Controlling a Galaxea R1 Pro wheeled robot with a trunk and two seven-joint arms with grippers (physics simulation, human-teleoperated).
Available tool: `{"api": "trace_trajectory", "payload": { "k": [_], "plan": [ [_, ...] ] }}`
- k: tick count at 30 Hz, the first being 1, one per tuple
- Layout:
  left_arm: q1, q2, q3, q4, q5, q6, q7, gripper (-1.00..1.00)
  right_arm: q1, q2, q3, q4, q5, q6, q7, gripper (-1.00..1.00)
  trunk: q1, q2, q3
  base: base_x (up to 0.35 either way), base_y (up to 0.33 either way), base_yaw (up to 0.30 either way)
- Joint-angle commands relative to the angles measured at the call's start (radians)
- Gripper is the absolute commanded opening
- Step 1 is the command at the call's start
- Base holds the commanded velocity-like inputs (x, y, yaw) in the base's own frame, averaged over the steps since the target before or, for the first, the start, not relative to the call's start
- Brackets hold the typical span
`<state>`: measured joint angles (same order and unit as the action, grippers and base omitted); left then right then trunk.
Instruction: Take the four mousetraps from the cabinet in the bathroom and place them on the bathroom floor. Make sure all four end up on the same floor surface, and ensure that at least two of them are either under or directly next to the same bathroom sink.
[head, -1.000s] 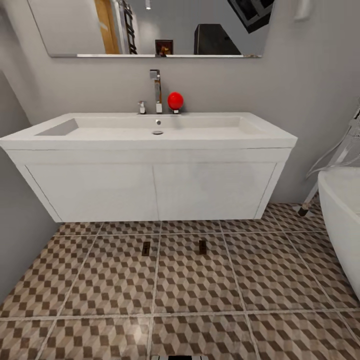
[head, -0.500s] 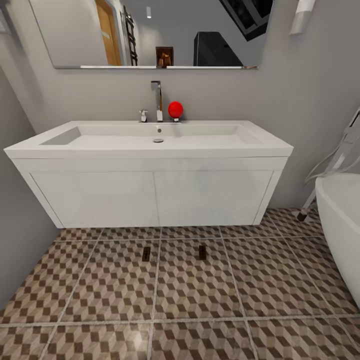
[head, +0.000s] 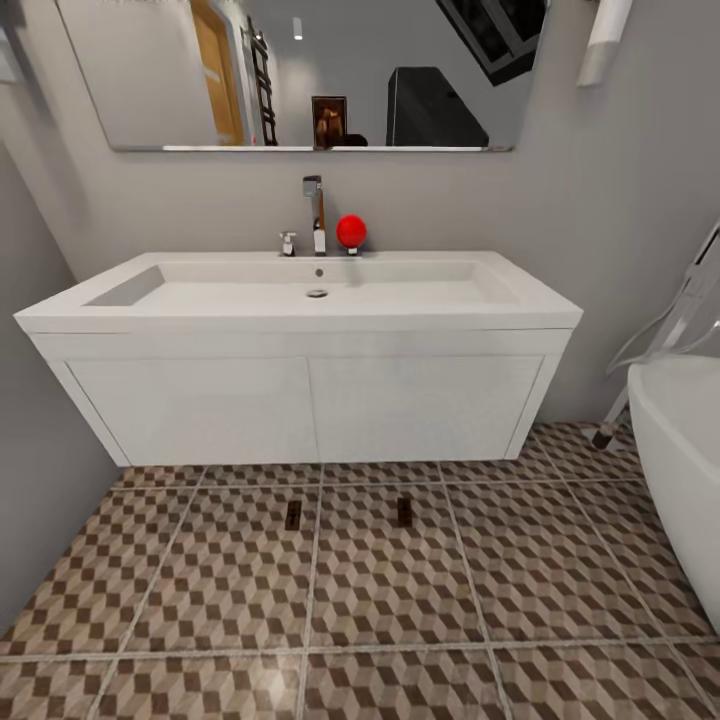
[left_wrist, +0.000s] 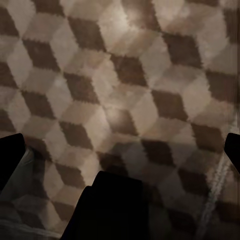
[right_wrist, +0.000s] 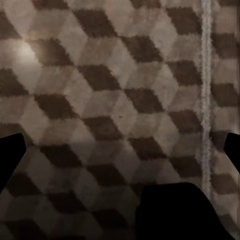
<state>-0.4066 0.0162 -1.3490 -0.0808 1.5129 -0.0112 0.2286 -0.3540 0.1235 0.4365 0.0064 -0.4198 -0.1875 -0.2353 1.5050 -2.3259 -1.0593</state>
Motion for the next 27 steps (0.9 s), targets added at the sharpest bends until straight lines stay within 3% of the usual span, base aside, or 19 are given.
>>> {"api": "trace_trajectory", "payload": {
  "k": [1, 27],
  "plan": [
    [0.001, 0.001, -0.008, -0.005, 0.008, -0.001, 0.008, 1.0, 0.0, 0.0, 0.008, 0.002, -0.009, -0.003, -0.003, 1.0, -0.004, 0.007, 0.002, 0.0, 0.0, 0.0],
    [0.014, 0.008, -0.007, -0.006, 0.008, -0.003, 0.006, 1.0, 0.006, -0.002, 0.016, 0.009, -0.014, -0.004, -0.004, 1.0, -0.096, 0.175, 0.078, 0.0, 0.0, 0.0]
  ]
}}
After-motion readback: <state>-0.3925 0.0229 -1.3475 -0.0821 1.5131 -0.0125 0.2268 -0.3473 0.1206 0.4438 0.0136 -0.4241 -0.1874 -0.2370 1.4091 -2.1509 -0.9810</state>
